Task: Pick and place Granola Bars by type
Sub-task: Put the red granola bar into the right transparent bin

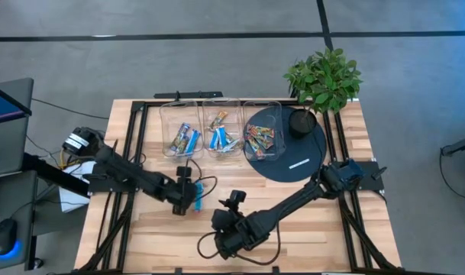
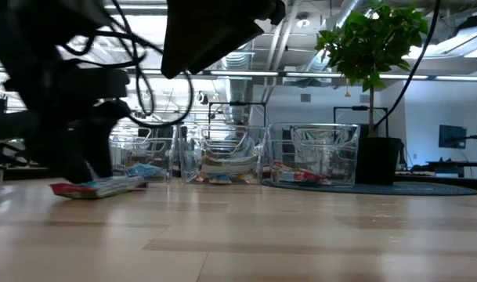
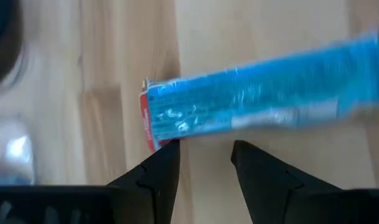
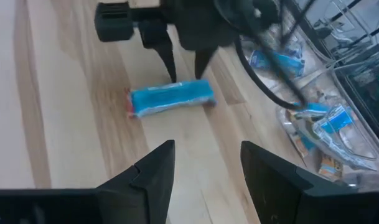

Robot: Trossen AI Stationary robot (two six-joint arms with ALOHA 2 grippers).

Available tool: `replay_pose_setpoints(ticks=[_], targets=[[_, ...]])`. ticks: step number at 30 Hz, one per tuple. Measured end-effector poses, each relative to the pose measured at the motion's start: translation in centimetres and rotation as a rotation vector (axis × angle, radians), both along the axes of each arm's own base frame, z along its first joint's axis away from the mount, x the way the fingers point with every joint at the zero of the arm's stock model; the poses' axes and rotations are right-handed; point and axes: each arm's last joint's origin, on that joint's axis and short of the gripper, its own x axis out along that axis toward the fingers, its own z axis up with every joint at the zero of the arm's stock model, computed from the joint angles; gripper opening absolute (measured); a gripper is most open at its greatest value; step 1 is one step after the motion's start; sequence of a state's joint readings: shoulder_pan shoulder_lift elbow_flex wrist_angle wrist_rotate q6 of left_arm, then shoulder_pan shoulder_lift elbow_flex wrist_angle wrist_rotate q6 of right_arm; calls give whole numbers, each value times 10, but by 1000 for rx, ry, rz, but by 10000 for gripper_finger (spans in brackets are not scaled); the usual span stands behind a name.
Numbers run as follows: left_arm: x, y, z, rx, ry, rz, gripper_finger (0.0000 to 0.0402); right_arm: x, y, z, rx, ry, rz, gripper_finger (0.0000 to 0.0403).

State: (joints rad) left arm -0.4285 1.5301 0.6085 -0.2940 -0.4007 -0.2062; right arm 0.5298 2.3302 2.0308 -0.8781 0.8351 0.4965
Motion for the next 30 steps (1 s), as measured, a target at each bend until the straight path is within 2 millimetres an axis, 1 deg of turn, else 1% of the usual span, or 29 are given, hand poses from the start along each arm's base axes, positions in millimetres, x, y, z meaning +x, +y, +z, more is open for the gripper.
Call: replay_pose_setpoints(ticks=[5,9,12,14,18,20,22,26,30], targets=[[22,10,5,-106,-108,-108,151,-5,8,0,-11,15,25,177],[43,11,18,-218,-312,-209,151,-14,17,-2,-30,45,49,177],[50,10,24,-240,-399,-260,151,-21,24,-2,-42,63,67,177],[50,11,25,-226,-397,-252,151,-26,30,-3,-43,71,72,177],[35,16,20,-214,-243,-187,151,-35,42,-3,-40,76,96,177],[26,15,19,-257,-158,-146,151,-38,45,-3,-38,77,107,177],[15,9,18,-319,-89,-136,151,-38,47,-6,-35,100,136,177],[-11,-12,11,-386,-31,-150,151,-30,40,-15,-21,177,229,177],[-37,-30,3,-351,-45,-134,151,-15,22,-26,61,232,300,177]])
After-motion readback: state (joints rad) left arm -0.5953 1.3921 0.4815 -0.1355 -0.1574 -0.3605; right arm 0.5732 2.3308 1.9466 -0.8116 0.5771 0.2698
